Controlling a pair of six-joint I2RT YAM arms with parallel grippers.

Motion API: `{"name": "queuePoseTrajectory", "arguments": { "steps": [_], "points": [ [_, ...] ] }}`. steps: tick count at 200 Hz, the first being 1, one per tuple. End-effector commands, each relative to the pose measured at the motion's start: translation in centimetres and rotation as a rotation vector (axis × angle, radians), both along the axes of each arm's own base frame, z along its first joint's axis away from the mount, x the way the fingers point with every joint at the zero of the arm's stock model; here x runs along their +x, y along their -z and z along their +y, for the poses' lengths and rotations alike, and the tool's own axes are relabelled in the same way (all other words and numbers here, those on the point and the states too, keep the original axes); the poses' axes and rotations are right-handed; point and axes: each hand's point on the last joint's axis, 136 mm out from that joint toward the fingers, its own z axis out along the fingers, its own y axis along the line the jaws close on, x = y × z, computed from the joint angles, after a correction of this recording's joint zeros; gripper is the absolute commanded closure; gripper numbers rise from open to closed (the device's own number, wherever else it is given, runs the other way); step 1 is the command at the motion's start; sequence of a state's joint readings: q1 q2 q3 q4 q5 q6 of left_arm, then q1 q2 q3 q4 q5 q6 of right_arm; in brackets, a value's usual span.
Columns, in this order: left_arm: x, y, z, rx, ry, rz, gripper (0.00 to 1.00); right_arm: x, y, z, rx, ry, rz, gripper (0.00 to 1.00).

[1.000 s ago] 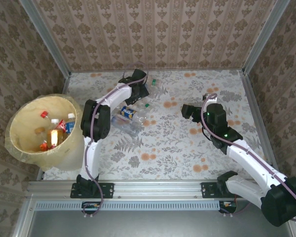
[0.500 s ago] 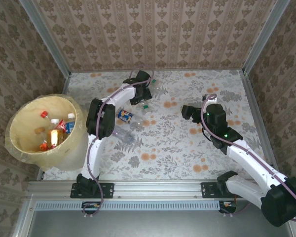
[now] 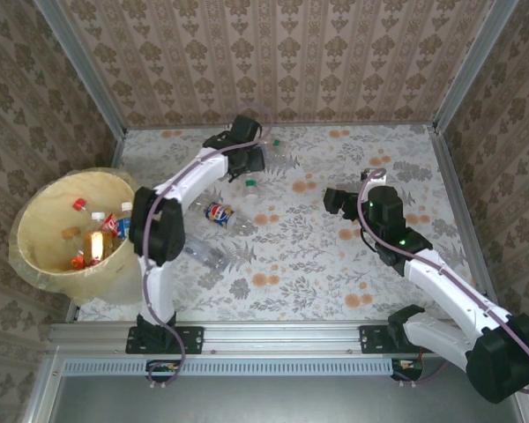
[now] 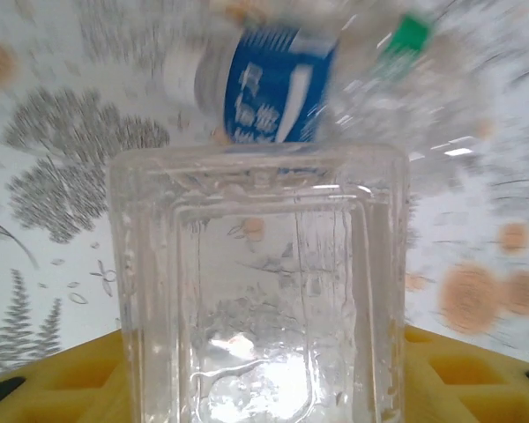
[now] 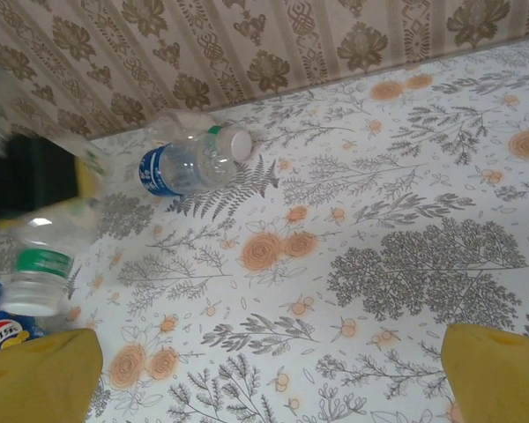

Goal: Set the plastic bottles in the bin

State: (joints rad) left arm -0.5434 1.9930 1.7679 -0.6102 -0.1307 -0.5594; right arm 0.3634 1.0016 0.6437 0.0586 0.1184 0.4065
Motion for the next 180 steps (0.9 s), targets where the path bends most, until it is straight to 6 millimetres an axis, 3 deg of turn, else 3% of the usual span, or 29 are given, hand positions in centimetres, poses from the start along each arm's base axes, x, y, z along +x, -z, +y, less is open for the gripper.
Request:
{"name": "queuePoseTrajectory", "arguments": {
  "steps": [1,72,103,129,149,180],
  "points": [
    [-1.3,-6.5,0.6,-0.008,0.060,-0.153,0.48,0.5,-0.7,0.7,0.012,-0.035,-0.051,0.00],
    [-6.6,-15.0,7.4,0.049,-0.001,-0.300,0.48,1.9,-1.3,2.7,0.041,-0.115,-0.099,0.00],
    [-9.7,-19.4,13.3,0.169,-0.131,-0.379,0.48,2.5,-1.0,3.4,0.042,-0.127,-0.095,0.00],
    [-12.7,-21.8,18.4,0.260,-0.249,-0.401,0.48,3.1,-0.8,4.1,0.041,-0.146,-0.088,0.00],
    [-14.9,-23.1,22.6,0.339,-0.364,-0.411,0.48,3.6,-0.9,4.5,0.038,-0.158,-0.089,0.00],
    [-18.0,-24.3,27.4,0.374,-0.486,-0.414,0.48,4.3,-1.1,5.2,0.038,-0.175,-0.090,0.00]
  ]
}}
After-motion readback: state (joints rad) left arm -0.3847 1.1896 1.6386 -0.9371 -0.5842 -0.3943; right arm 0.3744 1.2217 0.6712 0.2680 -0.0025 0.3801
